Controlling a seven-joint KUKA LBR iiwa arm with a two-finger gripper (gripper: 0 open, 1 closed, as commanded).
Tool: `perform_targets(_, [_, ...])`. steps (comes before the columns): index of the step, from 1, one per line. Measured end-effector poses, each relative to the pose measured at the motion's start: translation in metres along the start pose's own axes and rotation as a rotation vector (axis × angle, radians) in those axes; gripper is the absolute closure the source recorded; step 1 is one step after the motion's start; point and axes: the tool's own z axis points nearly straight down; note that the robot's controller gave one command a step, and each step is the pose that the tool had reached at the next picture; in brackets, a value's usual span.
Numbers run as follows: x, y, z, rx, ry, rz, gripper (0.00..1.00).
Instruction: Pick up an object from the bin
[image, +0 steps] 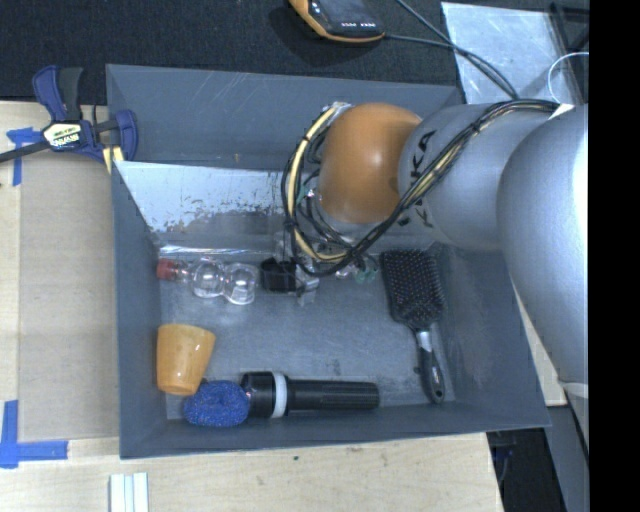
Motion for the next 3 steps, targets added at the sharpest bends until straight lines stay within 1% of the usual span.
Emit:
perform_targets(1, [-0.003,-0.001,-0.047,0.001,-0.007,0.003,1.0])
perform_targets(2, [-0.004,-0.001,-0.089,0.001,-0.006,0.003,1.0])
perform_targets(3, [-0.004,-0.002,-0.072,0.001,-0.009,0.005,1.0])
